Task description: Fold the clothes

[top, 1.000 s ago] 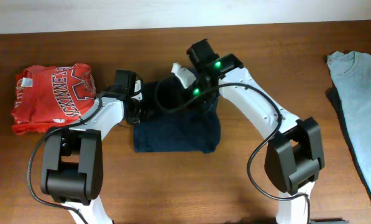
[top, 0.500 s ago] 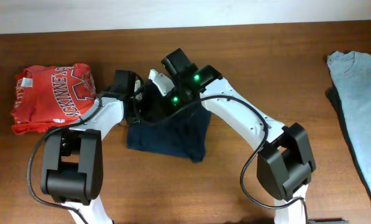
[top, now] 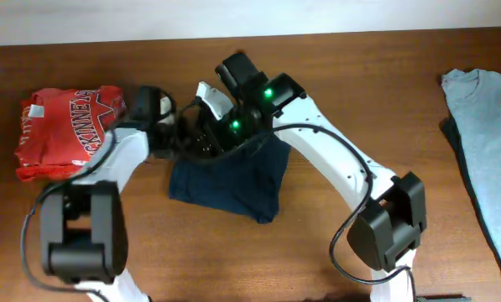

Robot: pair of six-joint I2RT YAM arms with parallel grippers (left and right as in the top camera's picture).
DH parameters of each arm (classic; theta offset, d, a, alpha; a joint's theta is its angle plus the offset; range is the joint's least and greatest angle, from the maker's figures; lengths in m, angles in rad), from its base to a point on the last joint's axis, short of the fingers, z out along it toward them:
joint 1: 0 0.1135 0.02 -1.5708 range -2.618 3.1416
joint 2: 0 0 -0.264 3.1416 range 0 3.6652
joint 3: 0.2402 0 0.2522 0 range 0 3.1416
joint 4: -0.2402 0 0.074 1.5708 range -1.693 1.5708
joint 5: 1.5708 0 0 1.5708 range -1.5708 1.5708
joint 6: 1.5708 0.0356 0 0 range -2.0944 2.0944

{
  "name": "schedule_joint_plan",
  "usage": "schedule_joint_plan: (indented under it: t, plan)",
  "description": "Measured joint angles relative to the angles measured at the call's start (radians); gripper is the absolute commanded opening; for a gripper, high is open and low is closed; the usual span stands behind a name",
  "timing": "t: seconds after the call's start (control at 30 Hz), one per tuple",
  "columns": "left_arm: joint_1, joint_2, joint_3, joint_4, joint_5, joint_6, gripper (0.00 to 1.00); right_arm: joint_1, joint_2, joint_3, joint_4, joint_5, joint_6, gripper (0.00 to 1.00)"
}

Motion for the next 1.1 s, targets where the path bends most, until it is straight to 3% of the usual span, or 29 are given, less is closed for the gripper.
schedule_joint_plan:
  t: [0.33,0.5,0.87,0.97,1.0,1.03,1.1]
  plan:
    - [0.043,-0.335,0.009,-0.095,-0.138,0.077,0.01,-0.103,-0.003,0.097,-0.291,0.219,0.013,0.7]
    - [0.043,-0.463,0.013,-0.138,-0.204,0.106,0.01,-0.105,-0.003,0.087,-0.301,0.275,0.021,0.7]
    - [0.043,-0.475,0.013,-0.177,-0.292,0.148,0.01,0.02,0.055,0.059,-0.206,0.316,0.035,0.69]
    - [0.046,-0.475,0.013,-0.177,-0.316,0.151,0.01,0.027,0.071,0.046,-0.169,0.322,0.038,0.52]
    - [0.05,-0.475,0.013,-0.177,-0.32,0.151,0.01,0.028,0.072,0.042,-0.152,0.323,0.042,0.4]
    - [0.057,-0.475,0.013,-0.177,-0.323,0.151,0.01,0.03,0.073,0.036,-0.135,0.328,0.032,0.2]
    - [0.089,-0.476,0.013,-0.177,-0.33,0.151,0.01,0.037,0.074,0.031,-0.112,0.329,0.045,0.04]
